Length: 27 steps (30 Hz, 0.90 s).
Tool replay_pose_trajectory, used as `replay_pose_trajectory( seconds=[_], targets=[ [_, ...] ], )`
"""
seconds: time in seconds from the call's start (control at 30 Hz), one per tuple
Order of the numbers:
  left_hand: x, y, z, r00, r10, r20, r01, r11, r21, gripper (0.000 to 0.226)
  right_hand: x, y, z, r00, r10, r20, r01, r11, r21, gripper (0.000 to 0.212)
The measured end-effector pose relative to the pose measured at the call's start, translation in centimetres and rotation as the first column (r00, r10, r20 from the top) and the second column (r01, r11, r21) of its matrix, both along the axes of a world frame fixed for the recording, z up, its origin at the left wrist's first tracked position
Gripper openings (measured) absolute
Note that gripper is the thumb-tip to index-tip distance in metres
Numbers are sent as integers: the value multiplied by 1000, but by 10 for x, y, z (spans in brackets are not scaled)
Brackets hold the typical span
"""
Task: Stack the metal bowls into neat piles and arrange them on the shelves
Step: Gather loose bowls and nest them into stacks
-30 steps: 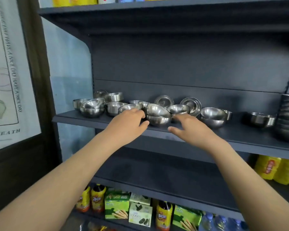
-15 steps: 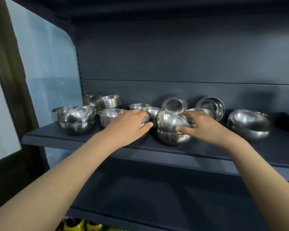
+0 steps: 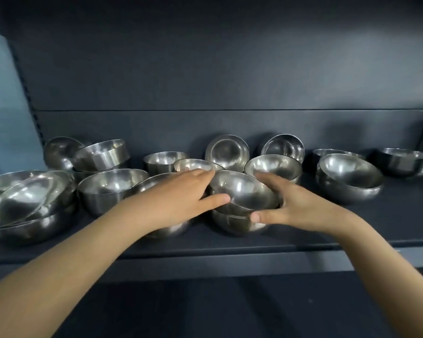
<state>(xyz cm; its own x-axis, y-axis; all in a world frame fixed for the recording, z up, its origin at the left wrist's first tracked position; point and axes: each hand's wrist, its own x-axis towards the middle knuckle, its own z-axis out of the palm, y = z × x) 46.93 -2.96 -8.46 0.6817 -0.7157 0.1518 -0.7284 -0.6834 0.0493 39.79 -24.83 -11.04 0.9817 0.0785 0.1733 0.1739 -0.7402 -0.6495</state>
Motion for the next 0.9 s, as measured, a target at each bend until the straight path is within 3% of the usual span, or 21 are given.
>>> replay_pose_trajectory(
  seconds=[0.07, 0.17, 0.3, 0.4, 0.7, 0.9],
  targets=[
    [3, -1, -1, 998, -24, 55, 20, 997, 81, 78, 1, -1, -1, 1000, -11, -3, 11, 1000, 15, 97],
    [6, -2, -1, 992, -75, 105, 57, 985, 161, 75, 3, -5, -4, 999, -29, 16, 29, 998, 55, 108],
    [9, -5, -2, 988, -91, 125, 55, 962, 266, 89, 0, -6, -8, 1000, 3, 13, -4, 994, 110, 95],
    [12, -10, -6, 978, -86, 188, 25, 951, 307, 89, 2, -7, -11, 1000, -21, 18, 18, 993, 121, 103],
    [9, -14, -5, 995, -88, 54, 81, 988, 128, 84, -7, -10, -12, 998, -42, 55, 28, 974, 225, 81],
    [2, -26, 10, 979, -202, -37, 193, 966, -171, 65, -18, -30, 4, 985, -127, 113, 95, 962, 256, 99]
  ],
)
